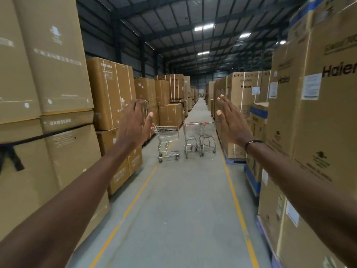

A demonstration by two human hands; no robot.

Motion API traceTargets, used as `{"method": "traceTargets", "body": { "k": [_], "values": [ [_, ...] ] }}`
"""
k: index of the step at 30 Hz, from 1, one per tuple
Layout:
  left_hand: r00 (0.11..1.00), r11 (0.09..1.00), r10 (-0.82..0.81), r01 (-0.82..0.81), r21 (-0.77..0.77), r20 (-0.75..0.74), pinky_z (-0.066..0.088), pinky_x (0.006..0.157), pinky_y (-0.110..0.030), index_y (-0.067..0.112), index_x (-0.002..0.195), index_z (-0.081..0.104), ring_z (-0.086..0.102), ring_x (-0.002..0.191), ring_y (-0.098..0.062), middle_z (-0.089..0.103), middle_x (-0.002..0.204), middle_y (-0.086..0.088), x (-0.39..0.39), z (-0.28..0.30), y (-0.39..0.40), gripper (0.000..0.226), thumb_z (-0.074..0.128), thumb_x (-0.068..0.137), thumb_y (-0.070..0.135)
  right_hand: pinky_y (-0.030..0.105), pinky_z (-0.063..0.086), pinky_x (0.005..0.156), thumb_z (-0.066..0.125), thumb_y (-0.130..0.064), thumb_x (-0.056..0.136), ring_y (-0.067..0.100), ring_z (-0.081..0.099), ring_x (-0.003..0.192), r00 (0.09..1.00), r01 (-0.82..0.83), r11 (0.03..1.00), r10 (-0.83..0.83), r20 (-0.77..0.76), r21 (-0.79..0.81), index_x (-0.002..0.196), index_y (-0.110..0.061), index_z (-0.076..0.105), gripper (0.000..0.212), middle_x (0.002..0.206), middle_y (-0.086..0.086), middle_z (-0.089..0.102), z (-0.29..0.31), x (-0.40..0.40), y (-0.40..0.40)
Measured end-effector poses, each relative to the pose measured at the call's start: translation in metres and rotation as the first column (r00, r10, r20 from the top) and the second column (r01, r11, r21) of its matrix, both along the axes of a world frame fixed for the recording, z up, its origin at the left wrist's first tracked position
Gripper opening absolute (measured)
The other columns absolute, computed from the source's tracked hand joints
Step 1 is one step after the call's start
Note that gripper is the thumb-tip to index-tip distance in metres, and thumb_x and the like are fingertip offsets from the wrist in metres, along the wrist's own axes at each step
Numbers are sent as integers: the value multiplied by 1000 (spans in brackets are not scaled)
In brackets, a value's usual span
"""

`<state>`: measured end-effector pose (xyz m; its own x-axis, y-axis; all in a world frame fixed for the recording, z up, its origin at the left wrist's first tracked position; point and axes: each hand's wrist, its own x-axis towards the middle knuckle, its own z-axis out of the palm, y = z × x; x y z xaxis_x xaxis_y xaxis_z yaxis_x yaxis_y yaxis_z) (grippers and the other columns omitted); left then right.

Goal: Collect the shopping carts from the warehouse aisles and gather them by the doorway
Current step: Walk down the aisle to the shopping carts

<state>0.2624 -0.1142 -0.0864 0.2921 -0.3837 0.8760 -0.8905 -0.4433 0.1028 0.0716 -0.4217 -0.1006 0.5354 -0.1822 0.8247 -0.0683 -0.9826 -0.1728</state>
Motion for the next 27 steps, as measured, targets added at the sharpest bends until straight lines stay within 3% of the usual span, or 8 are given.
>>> {"method": "traceTargets", "body": {
  "k": [2,7,11,15,19,23,27],
  "values": [
    [999,999,-26,26,-19,-20,38,104,-40,9,149,46,49,132,-30,50,146,-16,31,-10,-16,57,40,109,49,37,19,126,29,-44,115,22,23,163,1000,-14,1000,13,10,26,168,-12,32,62,177,8,25,-11,30,-8],
    [987,992,-124,120,-51,-106,45,101,-46,9,146,47,53,124,-29,52,139,-13,104,-49,-60,53,41,108,46,53,33,128,38,-51,116,22,28,162,995,-95,993,97,-28,65,166,-16,34,62,177,4,26,-48,101,-40],
    [976,984,-174,166,-67,-133,42,99,-41,9,141,51,54,123,-27,55,134,-10,154,-89,-105,46,48,107,41,51,32,129,40,-54,114,19,26,163,990,-119,989,125,-68,85,165,-18,39,62,176,3,29,-90,163,-83],
    [974,987,-158,154,-37,-165,49,99,-52,7,141,52,54,122,-27,56,134,-12,215,-132,-161,52,56,103,43,50,34,128,40,-58,112,21,31,160,988,-122,981,133,-72,148,162,-19,43,63,173,4,35,-132,232,-144],
    [954,988,-154,148,-44,-256,51,101,-55,10,144,50,57,126,-27,57,139,-9,280,-161,-227,58,59,100,48,37,32,125,43,-55,112,20,35,157,985,-140,970,157,-76,199,159,-17,48,60,170,5,40,-161,305,-212],
    [929,988,-156,148,-50,-337,48,105,-58,14,142,52,56,129,-26,58,139,-6,347,-171,-296,56,59,98,48,44,35,126,44,-56,112,20,35,158,977,-159,950,191,-98,267,157,-18,50,59,170,4,41,-177,377,-284],
    [913,991,-132,120,-54,-386,43,104,-36,11,139,55,56,126,-22,59,134,-6,411,-179,-353,51,62,97,39,55,44,120,45,-55,113,21,41,154,963,-195,926,243,-116,324,157,-16,49,59,167,2,43,-187,450,-343]
  ]
}}
